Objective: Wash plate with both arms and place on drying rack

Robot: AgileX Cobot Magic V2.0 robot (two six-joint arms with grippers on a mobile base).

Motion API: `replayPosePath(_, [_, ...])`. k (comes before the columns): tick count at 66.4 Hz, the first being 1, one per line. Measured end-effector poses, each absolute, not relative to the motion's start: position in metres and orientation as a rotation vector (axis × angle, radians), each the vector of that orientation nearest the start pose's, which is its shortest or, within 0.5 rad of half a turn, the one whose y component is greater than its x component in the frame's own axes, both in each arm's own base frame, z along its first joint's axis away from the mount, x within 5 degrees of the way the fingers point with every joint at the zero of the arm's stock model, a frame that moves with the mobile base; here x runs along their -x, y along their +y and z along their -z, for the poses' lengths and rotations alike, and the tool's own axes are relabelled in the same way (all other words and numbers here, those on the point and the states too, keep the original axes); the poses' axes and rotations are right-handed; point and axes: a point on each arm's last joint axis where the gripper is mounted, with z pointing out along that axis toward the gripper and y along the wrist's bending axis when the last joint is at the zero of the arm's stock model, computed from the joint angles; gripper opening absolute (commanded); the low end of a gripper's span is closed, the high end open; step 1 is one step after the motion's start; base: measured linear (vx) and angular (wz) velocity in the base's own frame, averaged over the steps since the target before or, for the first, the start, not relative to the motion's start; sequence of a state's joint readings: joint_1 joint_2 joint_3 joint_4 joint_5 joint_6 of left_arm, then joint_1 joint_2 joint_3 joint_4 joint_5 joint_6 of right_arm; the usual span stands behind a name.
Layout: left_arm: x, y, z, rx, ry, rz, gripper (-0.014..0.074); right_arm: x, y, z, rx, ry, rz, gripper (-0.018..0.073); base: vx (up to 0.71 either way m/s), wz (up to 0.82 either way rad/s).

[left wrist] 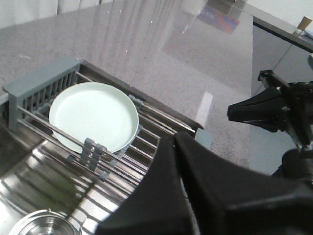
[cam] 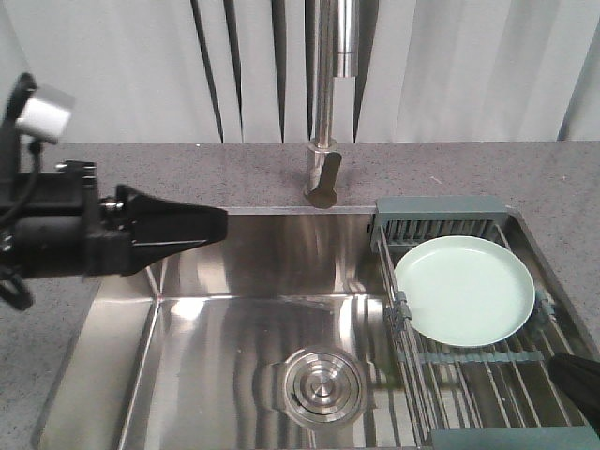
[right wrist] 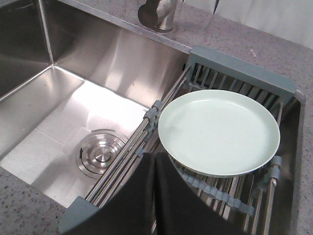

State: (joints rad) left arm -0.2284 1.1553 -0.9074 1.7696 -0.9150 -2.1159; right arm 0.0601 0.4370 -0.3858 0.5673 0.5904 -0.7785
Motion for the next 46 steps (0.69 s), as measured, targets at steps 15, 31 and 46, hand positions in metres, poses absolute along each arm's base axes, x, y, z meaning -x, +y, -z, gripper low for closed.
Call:
replayPosePath(15, [-0.139, -0.094, -0.359, -0.492, 1.769, 0.998, -0.0006, -0.086, 0.032, -0.269, 0.537, 1.954, -0.164, -0.0004, 0.00, 0.00])
replayPosePath(31, [-0.114, -0.069, -0.318, -0.283, 1.755, 0.813, -0.0006, -0.086, 0.032, -0.269, 0.535, 1.952, -0.162, -0.0004, 0.00, 0.00])
replayPosePath(46, [-0.109, -0.063, -0.297, -0.221, 1.782, 0.763, -0.0006, -0.086, 0.032, -0.269, 0.535, 1.952, -0.162, -0.0004, 0.00, 0.00])
